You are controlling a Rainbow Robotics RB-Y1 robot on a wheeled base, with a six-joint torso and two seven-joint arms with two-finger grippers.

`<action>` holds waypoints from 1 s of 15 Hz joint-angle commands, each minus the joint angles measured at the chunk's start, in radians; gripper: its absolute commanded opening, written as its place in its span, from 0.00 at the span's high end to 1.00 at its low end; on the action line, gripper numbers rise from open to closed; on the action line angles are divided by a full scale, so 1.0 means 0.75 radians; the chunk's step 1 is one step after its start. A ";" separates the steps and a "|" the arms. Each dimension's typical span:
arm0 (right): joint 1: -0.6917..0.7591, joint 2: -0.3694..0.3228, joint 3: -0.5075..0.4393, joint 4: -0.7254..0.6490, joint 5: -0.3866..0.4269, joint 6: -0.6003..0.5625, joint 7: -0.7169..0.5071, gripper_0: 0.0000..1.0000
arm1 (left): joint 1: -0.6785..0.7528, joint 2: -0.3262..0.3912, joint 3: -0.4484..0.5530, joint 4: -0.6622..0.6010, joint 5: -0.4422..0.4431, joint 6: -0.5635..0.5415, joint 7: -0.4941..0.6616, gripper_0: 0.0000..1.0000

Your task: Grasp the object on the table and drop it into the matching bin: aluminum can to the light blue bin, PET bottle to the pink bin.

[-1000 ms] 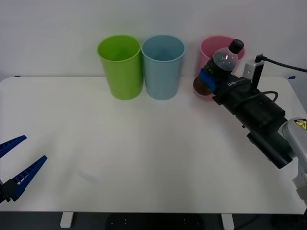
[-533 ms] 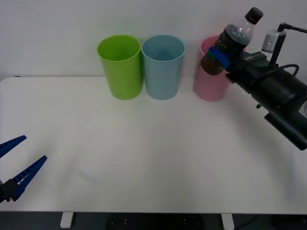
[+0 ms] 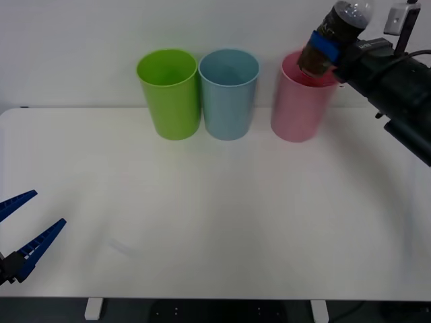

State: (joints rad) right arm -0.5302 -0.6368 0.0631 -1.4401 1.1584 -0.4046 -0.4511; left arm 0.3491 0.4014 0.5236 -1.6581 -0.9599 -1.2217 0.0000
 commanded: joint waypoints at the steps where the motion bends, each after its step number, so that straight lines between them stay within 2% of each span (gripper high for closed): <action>1: -0.093 0.002 0.010 0.137 0.014 0.002 0.049 1.00 | 0.000 0.000 0.000 0.000 0.000 0.000 0.000 0.00; 5: -0.226 0.039 0.016 0.353 0.016 -0.001 0.215 1.00 | 0.000 0.000 0.000 0.000 0.000 0.000 0.000 0.00; 15: -0.459 0.141 0.018 0.746 0.100 0.055 0.293 1.00 | 0.000 0.000 0.000 0.000 0.000 0.000 0.000 0.00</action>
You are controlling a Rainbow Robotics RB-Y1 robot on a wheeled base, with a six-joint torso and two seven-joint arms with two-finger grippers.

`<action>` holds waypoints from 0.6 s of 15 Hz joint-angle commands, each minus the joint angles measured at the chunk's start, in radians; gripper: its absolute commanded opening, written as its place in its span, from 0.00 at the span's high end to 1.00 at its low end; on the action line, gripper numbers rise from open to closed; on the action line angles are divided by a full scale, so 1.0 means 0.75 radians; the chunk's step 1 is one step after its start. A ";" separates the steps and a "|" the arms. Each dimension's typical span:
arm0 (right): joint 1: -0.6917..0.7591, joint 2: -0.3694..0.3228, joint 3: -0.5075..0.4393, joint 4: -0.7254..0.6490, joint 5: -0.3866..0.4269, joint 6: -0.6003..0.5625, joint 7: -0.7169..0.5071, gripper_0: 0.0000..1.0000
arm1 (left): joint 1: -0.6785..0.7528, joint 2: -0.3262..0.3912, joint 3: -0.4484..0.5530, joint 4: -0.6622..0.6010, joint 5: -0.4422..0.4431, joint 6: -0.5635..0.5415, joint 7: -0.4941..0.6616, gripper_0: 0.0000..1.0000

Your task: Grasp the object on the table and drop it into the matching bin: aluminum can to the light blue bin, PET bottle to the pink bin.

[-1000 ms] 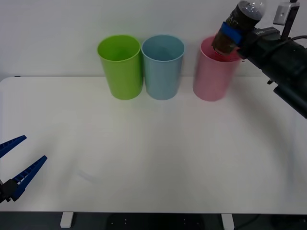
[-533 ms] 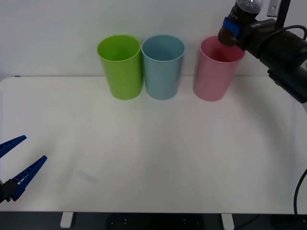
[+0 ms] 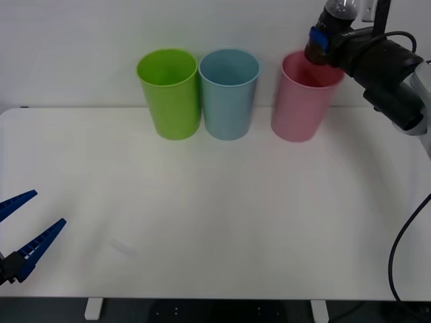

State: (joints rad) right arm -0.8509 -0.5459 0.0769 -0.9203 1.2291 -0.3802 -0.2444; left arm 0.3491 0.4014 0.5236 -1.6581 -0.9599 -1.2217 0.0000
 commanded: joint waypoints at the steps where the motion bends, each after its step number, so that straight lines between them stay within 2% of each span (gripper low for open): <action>1: -0.033 0.024 0.002 0.055 0.008 0.036 0.021 1.00 | 0.000 0.000 0.000 0.000 0.000 0.000 0.000 0.00; 4: -0.035 0.028 0.000 0.053 0.010 0.045 0.031 1.00 | 0.000 0.000 0.000 0.000 0.000 0.000 0.000 0.00; 5: -0.035 0.028 0.000 0.051 0.010 0.045 0.040 0.89 | 0.000 0.000 0.000 0.000 0.000 0.000 0.000 0.00; 6: -0.040 0.028 0.000 0.051 0.010 0.045 0.050 0.46 | 0.000 0.000 0.000 0.000 0.000 0.000 0.000 0.00; 7: -0.042 0.028 0.000 0.051 0.010 0.045 0.056 0.14 | 0.000 0.000 0.000 0.000 0.000 0.000 0.000 0.00; 8: -0.042 0.030 0.000 0.051 0.004 0.045 0.058 0.00 | 0.000 0.000 0.000 0.000 0.000 0.000 0.000 0.00; 9: -0.044 0.030 0.000 0.051 -0.001 0.045 0.060 0.00 | 0.000 0.000 0.000 0.000 0.000 0.000 0.000 0.00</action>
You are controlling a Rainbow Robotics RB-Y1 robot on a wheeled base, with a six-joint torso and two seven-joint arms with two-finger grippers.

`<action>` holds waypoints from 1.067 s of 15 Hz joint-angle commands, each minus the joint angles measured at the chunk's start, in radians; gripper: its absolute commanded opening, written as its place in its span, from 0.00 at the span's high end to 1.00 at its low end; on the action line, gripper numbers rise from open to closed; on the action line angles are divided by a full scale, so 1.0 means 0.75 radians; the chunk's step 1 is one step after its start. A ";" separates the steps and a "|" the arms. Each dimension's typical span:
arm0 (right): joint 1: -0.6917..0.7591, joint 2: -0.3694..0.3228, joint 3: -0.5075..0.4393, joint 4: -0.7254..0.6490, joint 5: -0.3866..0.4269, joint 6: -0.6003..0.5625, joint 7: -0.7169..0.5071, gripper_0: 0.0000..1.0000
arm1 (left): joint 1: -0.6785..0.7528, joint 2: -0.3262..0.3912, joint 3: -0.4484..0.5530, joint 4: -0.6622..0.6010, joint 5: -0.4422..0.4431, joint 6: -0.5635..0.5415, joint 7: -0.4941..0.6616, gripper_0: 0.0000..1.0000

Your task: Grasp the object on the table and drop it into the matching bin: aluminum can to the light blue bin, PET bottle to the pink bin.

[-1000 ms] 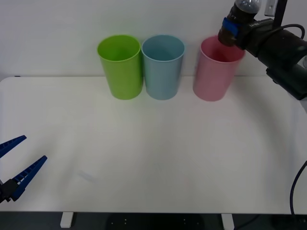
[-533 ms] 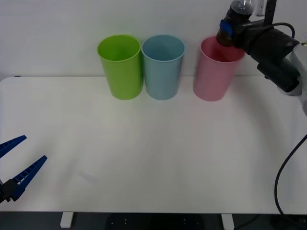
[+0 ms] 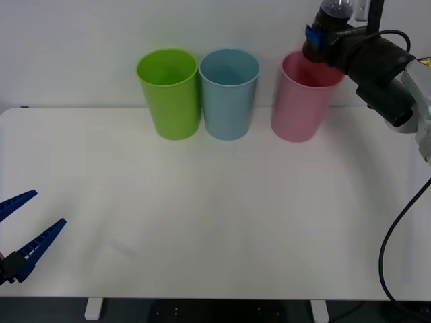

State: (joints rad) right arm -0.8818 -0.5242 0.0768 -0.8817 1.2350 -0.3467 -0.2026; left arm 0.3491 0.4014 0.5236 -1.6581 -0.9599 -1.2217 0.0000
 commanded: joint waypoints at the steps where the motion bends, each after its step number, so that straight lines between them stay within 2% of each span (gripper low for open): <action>1: -0.002 0.003 0.000 -0.003 -0.013 0.000 0.004 0.00 | 0.000 0.000 0.000 0.000 0.000 0.000 0.000 0.00; 6: 0.006 0.006 0.000 -0.025 -0.045 -0.022 0.004 0.00 | 0.000 0.000 0.000 0.000 0.000 0.000 0.000 0.00; 9: 0.051 0.003 -0.004 -0.101 -0.055 -0.022 -0.006 0.00 | 0.000 0.000 0.000 0.000 0.000 0.000 0.000 0.00; 16: 0.311 -0.005 -0.033 -0.453 -0.058 -0.022 -0.022 0.00 | 0.000 0.000 0.000 0.000 0.000 0.000 0.000 0.00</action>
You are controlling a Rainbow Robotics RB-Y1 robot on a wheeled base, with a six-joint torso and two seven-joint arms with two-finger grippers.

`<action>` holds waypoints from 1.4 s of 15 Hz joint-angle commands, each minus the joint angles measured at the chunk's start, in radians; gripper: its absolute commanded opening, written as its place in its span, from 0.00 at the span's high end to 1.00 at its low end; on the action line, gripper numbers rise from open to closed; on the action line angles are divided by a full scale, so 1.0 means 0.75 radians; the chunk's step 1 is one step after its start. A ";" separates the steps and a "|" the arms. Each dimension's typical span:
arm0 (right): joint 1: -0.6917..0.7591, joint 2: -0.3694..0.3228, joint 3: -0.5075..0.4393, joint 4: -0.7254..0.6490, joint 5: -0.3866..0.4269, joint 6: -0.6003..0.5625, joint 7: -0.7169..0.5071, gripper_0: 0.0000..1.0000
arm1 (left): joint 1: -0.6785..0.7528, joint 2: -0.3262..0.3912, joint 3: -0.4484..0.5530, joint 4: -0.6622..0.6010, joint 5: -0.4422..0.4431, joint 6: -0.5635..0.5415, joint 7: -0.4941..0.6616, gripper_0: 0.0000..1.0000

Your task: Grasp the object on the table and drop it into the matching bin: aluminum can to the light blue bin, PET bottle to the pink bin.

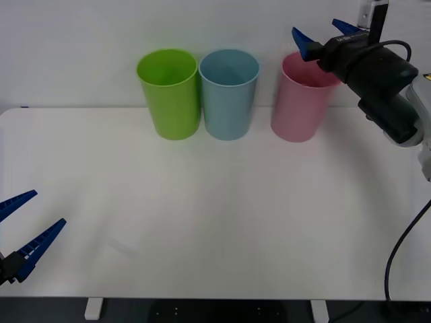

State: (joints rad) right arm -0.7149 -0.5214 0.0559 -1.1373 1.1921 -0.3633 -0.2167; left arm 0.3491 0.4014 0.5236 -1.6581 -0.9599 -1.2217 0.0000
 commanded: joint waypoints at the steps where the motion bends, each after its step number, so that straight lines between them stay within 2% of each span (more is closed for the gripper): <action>1: 0.143 -0.019 -0.005 -0.183 -0.015 -0.002 -0.008 0.00 | 0.000 0.000 0.000 0.000 0.000 0.000 0.000 0.00; 5: 0.325 -0.049 -0.011 -0.400 -0.041 -0.017 -0.008 0.00 | 0.000 0.000 0.000 0.000 0.000 0.000 0.000 0.00; 10: 0.569 -0.062 -0.115 -0.607 -0.078 -0.209 0.017 0.00 | 0.000 0.000 0.000 0.000 0.000 0.000 0.000 0.00; 13: 0.726 -0.072 -0.146 -0.737 -0.115 -0.244 0.052 0.00 | 0.000 0.000 0.000 0.000 0.000 0.000 0.000 0.00; 21: 1.123 -0.082 -0.220 -0.901 -0.217 -0.319 0.448 0.00 | 0.000 0.000 0.000 0.000 0.000 0.000 0.000 0.00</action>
State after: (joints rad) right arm 0.1035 -0.5834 -0.1057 -1.8045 1.0366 -0.5974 0.0976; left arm 0.3491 0.4014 0.5236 -1.6581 -0.9599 -1.2217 0.0000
